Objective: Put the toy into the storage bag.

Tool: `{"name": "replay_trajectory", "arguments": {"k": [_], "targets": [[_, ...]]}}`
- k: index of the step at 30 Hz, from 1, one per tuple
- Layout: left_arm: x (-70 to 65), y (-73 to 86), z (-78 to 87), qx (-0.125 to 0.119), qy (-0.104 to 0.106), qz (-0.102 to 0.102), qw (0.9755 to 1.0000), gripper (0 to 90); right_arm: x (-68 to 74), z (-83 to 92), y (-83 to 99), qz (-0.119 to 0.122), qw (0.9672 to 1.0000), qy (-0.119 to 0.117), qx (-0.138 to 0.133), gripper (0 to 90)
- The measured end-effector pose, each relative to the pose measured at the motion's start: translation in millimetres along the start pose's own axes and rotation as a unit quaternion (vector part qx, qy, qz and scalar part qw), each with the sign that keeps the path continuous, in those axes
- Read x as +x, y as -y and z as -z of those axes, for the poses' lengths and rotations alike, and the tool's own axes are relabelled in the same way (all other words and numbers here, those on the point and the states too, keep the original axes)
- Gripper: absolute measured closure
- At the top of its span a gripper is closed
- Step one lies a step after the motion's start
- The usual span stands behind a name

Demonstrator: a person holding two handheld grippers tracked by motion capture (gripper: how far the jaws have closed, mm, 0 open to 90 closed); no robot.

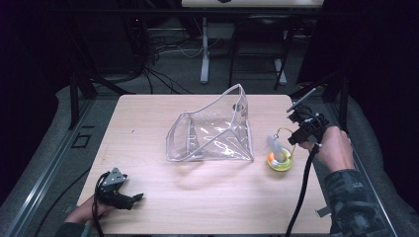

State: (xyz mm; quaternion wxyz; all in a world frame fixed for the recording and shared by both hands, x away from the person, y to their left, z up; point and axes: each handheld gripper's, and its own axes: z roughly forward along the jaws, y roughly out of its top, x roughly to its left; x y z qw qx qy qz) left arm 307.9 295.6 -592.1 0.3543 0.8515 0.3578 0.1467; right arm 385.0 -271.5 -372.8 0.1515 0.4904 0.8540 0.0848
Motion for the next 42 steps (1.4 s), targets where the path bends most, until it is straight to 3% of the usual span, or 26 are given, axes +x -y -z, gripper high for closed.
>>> {"name": "replay_trajectory", "arguments": {"k": [8, 17, 24, 26, 42], "targets": [[0.2, -0.1, 0.1, 0.000, -0.001, -0.002, 1.0000, 0.1, 6.0, -7.2, -11.7, 0.029, 0.9991, 0.009, 0.031, 68.3], [0.2, -0.1, 0.1, 0.000, -0.001, -0.002, 1.0000, 0.2, 6.6, -10.4, -14.2, 0.030, 0.9987, 0.015, 0.038, 86.9], [0.2, -0.1, 0.1, 0.000, -0.001, -0.002, 1.0000, 0.2, 5.7, -8.7, -18.6, 0.023, 0.9988, 0.014, 0.040, 87.4], [0.2, 0.0, 0.1, 0.000, -0.001, -0.002, 1.0000, 0.2, 5.9, -8.3, -19.8, 0.016, 0.9993, 0.004, 0.033, 87.5], [0.2, -0.1, 0.1, 0.000, -0.001, -0.002, 1.0000, 0.2, 12.1, 20.6, -36.8, 0.037, 0.9987, -0.001, 0.036, 87.5]]}}
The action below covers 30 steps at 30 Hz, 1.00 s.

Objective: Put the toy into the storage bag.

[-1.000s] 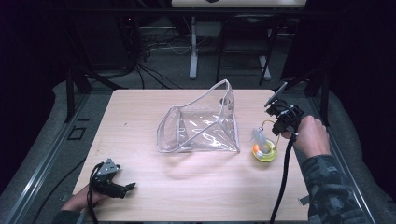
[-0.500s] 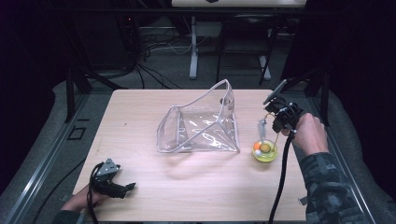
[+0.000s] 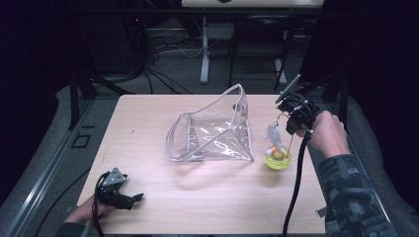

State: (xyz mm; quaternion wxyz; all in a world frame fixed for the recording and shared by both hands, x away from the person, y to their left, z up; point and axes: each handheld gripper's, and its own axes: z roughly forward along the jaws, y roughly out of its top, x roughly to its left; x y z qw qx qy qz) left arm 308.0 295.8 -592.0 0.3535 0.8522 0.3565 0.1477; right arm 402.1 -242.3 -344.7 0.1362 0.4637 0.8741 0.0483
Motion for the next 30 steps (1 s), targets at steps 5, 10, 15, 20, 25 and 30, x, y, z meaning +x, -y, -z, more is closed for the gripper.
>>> {"name": "replay_trajectory", "arguments": {"k": [5, 10, 15, 20, 25, 30], "targets": [[0.0, 0.0, 0.0, 0.000, 0.000, 0.000, 1.0000, 0.2, -0.6, 7.1, -5.3, 0.001, 1.0000, 0.004, -0.001, 87.5], [0.0, 0.0, 0.0, 0.000, -0.001, 0.000, 1.0000, 0.2, 0.1, 16.9, -9.8, 0.006, 0.9999, 0.011, 0.000, 87.5], [-0.2, 0.1, 0.0, 0.000, 0.000, 0.001, 1.0000, 0.2, 0.2, 25.3, -13.8, 0.011, 0.9999, -0.002, 0.000, 87.5], [-0.1, 0.1, 0.0, 0.000, 0.000, 0.000, 1.0000, 0.2, 1.0, 31.3, -19.0, 0.018, 0.9997, -0.015, 0.001, 87.5], [-0.1, 0.1, 0.0, 0.000, 0.000, 0.001, 1.0000, 0.2, 2.8, 40.1, -26.3, 0.023, 0.9995, -0.019, 0.004, 87.5], [0.0, 0.0, 0.0, 0.000, 0.000, 0.000, 1.0000, 0.2, 3.8, 48.1, -33.7, 0.029, 0.9991, -0.029, 0.004, 87.5]]}}
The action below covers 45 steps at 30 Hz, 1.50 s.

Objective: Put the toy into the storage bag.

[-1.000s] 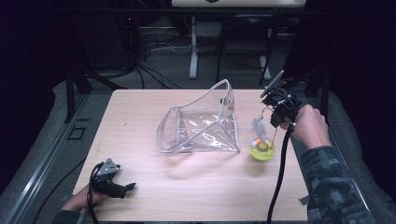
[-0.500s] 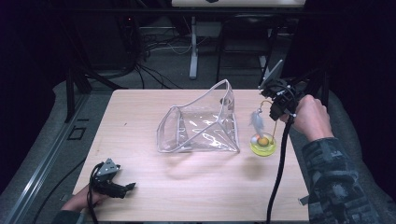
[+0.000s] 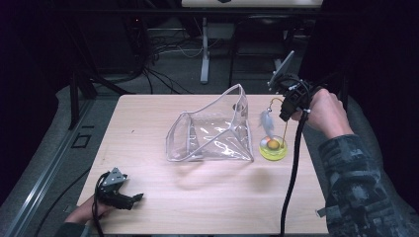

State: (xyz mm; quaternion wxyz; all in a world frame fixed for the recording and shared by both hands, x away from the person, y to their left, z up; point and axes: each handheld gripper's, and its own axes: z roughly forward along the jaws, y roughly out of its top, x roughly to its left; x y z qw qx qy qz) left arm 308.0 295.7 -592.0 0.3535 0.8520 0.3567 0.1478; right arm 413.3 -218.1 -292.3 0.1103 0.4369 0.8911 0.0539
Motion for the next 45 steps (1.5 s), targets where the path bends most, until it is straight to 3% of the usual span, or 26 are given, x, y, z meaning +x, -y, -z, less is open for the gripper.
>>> {"name": "replay_trajectory", "arguments": {"k": [28, 45], "targets": [[0.1, 0.0, 0.0, 0.000, 0.000, 0.000, 1.0000, 0.2, -10.1, 44.6, -31.4, -0.001, 0.9998, 0.015, -0.013, 87.4], [0.0, -0.1, -0.1, 0.000, 0.000, 0.000, 1.0000, 0.2, -7.6, 71.8, -49.8, 0.010, 0.9989, 0.041, -0.020, 87.5]]}}
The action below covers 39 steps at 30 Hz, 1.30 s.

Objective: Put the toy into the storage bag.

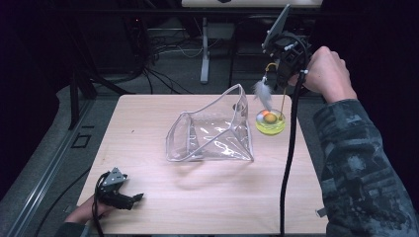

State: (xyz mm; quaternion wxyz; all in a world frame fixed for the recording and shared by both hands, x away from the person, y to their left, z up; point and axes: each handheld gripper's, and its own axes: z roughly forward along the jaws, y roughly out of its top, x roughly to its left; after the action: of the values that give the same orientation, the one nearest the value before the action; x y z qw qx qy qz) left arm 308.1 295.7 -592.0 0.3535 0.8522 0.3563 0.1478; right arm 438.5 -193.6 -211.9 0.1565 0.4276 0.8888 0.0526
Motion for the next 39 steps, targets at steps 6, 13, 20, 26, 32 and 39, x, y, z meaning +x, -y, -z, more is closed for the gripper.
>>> {"name": "replay_trajectory", "arguments": {"k": [6, 13, 20, 26, 32, 39], "targets": [[0.2, -0.1, 0.0, 0.000, 0.000, -0.002, 1.0000, 0.1, 1.8, 10.1, -5.6, 0.003, 1.0000, 0.004, -0.008, 87.5], [0.3, -0.1, -0.2, -0.001, 0.000, -0.003, 1.0000, 0.1, 4.1, 21.1, -12.7, 0.010, 0.9999, 0.008, -0.008, 87.4], [0.0, 0.0, -0.3, -0.001, 0.000, 0.000, 1.0000, 0.1, 5.8, 31.8, -18.0, 0.013, 0.9997, 0.012, -0.016, 87.4], [0.0, 0.0, -0.3, -0.001, 0.000, -0.001, 1.0000, 0.1, 9.6, 38.6, -22.2, 0.020, 0.9996, 0.014, -0.017, 87.4], [0.0, -0.1, -0.3, -0.001, 0.000, 0.000, 1.0000, 0.1, 13.4, 47.9, -25.6, 0.026, 0.9992, 0.022, -0.022, 87.4], [0.0, -0.1, -0.4, -0.001, 0.000, -0.001, 1.0000, 0.1, 15.9, 51.7, -29.6, 0.025, 0.9990, 0.016, -0.032, 87.4]]}}
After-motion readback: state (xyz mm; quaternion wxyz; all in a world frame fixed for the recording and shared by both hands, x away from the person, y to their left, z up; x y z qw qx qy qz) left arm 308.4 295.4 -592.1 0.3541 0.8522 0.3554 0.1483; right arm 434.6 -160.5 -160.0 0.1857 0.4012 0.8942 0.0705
